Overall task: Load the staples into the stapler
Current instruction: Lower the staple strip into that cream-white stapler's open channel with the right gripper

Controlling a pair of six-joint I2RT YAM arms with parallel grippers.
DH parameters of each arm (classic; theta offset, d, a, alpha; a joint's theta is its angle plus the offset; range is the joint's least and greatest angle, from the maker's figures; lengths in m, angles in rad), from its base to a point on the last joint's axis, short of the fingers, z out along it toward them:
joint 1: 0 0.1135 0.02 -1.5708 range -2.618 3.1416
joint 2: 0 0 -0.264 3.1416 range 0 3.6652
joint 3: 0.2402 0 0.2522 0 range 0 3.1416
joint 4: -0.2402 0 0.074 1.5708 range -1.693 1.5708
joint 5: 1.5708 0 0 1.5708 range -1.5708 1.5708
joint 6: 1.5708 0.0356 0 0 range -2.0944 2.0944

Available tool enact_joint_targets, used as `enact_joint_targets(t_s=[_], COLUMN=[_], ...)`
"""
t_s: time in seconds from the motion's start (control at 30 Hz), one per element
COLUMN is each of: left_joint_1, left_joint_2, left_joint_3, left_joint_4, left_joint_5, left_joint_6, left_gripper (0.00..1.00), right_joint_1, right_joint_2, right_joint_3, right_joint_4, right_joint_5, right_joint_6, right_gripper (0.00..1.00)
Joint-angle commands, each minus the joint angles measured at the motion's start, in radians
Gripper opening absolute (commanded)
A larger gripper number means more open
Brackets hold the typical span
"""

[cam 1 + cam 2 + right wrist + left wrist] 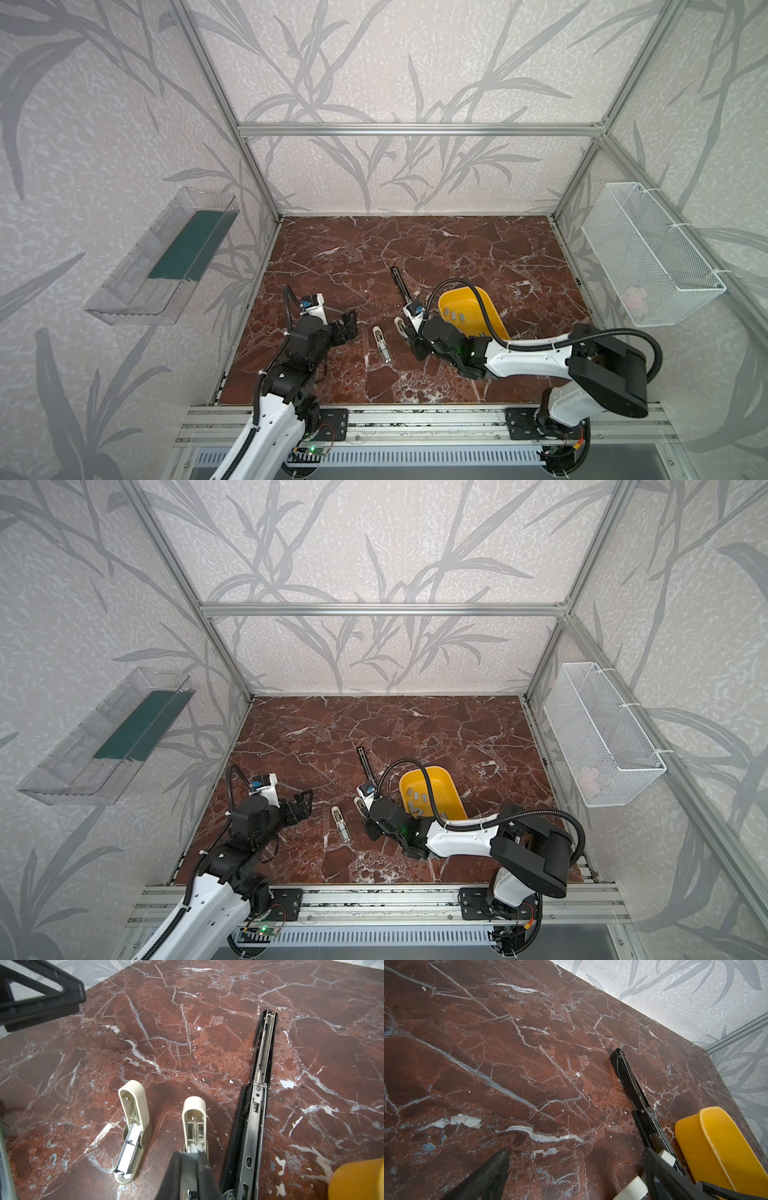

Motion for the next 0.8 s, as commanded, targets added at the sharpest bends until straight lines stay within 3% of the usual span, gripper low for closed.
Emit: enact_joint_targets(t_s=[0.0, 0.4, 0.77], left_joint_1=[0.005, 0.004, 0.005], left_joint_2=[-0.007, -0.006, -0.006], left_joint_3=[0.011, 0.011, 0.010], left_joint_4=[0.019, 0.019, 0.018], left_joint_5=[0.003, 0.005, 0.008], left_joint_6=[0.005, 0.004, 0.004], left_gripper=[0.99, 0.99, 0.99], right_joint_1=[0.005, -0.012, -0.016], right_joint_2=[0.013, 0.064, 0.065], right_joint_3=[0.034, 0.019, 0.042], right_joint_4=[-0.045, 0.016, -0.065], right_joint_5=[0.027, -0.025, -0.060], right_joint_6=[0.017, 0.099, 0.060], right_gripper=[0.00, 0.00, 0.00])
